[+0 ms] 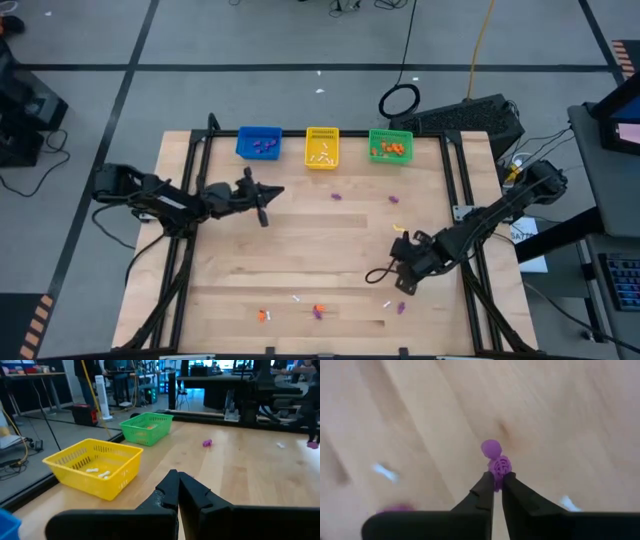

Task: Sort Halloween decoration
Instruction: Put the violet skeleton toy into the blue bin

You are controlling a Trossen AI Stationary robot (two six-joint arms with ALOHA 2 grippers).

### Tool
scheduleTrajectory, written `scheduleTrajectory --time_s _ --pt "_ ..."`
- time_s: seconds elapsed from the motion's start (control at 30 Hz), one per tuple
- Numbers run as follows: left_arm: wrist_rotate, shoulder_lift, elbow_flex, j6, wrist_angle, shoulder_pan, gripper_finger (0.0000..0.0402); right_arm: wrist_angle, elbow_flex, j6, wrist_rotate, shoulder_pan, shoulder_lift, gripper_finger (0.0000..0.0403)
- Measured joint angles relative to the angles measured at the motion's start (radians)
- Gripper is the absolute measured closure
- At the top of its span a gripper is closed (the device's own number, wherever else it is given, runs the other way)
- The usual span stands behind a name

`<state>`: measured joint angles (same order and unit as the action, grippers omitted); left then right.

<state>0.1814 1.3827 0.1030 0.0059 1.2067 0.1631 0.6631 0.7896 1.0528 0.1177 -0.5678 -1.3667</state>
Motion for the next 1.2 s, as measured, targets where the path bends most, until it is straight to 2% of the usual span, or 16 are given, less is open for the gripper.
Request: scheduleTrajectory --time_s 0.17,0.37,0.57,0.7,0.83,0.93,1.03,1.2 --pt "0.002 0.000 -0.084 -0.001 0.114 0.000 0.0394 -0.160 0.001 -0.110 0.120 0.039 -0.003 0.0388" --pt "0.003 -0.001 -0.097 -0.001 0.106 0.000 0.0394 -0.428 0.002 -0.268 0.334 0.137 -0.060 0.0388" --pt "0.003 -0.001 -0.098 0.000 0.111 0.000 0.0394 -0.773 0.002 -0.492 0.420 0.265 -0.192 0.0388" --pt "0.003 -0.001 -0.099 0.007 0.128 0.000 0.0394 -0.972 0.002 -0.519 0.450 0.391 -0.276 0.0388" --pt "0.002 -0.032 -0.099 0.000 0.129 0.000 0.0394 -1.040 0.069 -0.607 0.422 0.506 -0.345 0.0388" --pt "0.002 -0.061 -0.099 0.008 0.109 0.000 0.0394 -1.047 0.179 -0.677 0.353 0.580 -0.410 0.0388" --pt "0.002 -0.094 -0.099 0.032 0.095 0.000 0.0394 -1.018 0.329 -0.728 0.259 0.657 -0.499 0.0388" --pt "0.001 -0.130 -0.099 0.060 0.049 0.000 0.0394 -0.880 0.615 -0.761 0.179 0.763 -0.668 0.0388"
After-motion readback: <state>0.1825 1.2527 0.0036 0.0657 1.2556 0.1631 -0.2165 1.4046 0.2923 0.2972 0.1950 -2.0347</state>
